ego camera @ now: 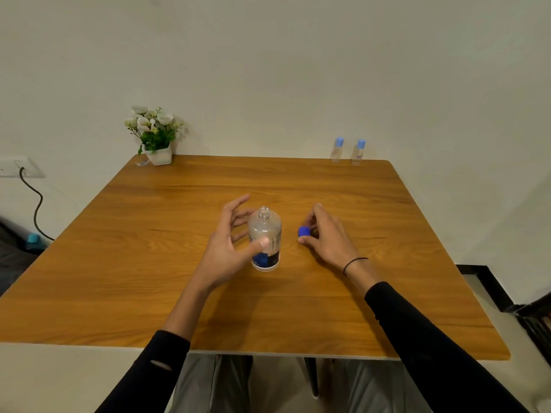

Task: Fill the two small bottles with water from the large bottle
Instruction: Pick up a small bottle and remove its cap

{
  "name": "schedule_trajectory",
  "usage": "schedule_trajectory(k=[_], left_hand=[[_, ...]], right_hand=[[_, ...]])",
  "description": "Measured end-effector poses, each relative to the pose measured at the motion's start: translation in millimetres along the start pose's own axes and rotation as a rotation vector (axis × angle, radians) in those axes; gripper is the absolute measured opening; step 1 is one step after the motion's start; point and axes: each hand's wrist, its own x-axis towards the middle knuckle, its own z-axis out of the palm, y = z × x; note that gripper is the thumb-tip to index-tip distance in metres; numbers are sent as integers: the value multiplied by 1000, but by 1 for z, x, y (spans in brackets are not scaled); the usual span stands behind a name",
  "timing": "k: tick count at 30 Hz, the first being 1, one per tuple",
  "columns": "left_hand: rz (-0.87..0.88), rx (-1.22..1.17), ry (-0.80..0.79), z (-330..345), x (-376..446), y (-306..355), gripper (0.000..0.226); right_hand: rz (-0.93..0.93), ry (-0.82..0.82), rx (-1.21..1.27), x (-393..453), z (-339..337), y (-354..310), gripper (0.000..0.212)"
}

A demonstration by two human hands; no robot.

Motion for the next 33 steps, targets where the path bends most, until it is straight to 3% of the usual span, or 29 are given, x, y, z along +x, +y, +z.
schedule_trajectory(k=[5, 10, 16, 24, 30, 33], left_hand=[[-12, -121, 81, -21, 33, 16, 57], [-109, 55, 48, -18, 100, 11, 25], [-147, 107, -73, 14, 156, 5, 27], [-142, 177, -222, 54, 248, -21, 34], [-140, 154, -229, 68, 282, -45, 31], [-131, 142, -222, 72, 287, -45, 30]], right_hand=[[1, 91, 84, 0, -7, 0, 44], [20, 209, 193, 23, -21, 14, 28], [190, 308, 310, 85, -25, 42, 26], [418, 431, 194, 205, -25, 98, 58], [468, 486, 68, 272, -20, 118, 52], [469, 514, 25, 287, -12, 120, 38]])
